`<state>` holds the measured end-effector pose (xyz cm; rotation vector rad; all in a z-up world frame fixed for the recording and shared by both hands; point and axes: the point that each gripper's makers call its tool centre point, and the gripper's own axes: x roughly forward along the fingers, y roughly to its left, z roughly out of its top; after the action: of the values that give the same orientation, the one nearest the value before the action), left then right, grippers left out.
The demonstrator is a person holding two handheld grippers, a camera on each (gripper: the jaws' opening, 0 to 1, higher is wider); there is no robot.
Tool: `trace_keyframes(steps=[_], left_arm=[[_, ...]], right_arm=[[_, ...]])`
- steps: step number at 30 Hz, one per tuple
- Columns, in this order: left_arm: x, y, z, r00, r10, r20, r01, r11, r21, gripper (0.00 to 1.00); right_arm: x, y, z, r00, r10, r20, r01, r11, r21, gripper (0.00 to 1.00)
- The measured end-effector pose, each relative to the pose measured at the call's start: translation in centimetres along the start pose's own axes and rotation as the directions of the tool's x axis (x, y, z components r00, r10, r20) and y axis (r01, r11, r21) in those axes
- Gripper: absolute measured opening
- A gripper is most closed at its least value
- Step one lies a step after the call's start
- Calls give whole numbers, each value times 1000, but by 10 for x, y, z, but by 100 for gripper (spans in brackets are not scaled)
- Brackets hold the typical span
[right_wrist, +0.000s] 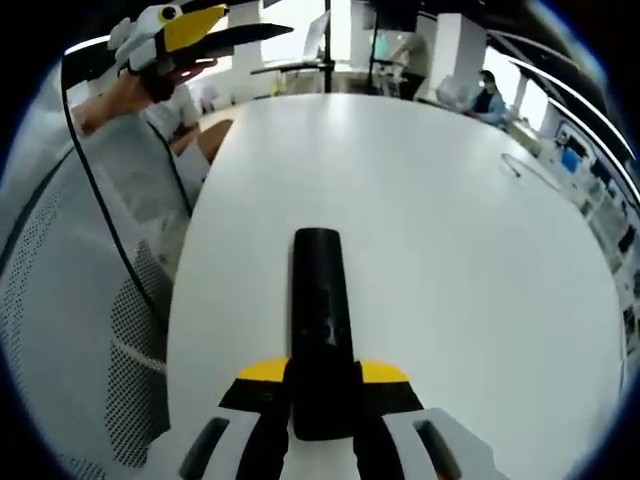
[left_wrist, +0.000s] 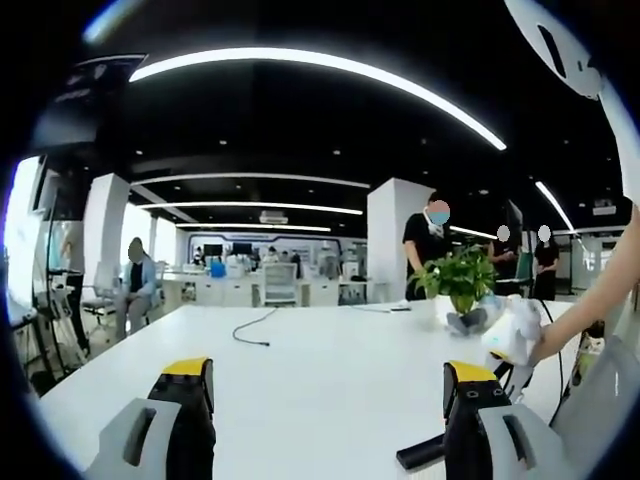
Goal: Press the specified remote control buttons in sequence, fully releasing each button before pressing the next.
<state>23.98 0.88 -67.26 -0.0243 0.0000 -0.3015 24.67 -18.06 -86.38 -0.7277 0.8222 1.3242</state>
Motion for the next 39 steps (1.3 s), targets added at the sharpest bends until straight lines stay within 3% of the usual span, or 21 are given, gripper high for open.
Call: trace_keyframes(steps=[22,39], left_arm=[[0,-1,-3,1000,2,-19,-1,999,46,98],[1,-2,-4,1000,-4,-31,6,998,54,97]], right_arm=[[-1,-35,-3,999,-5,-47,4,1000,-26,21],[1,-63,-2,999,7,-35,-8,1000,-30,21]])
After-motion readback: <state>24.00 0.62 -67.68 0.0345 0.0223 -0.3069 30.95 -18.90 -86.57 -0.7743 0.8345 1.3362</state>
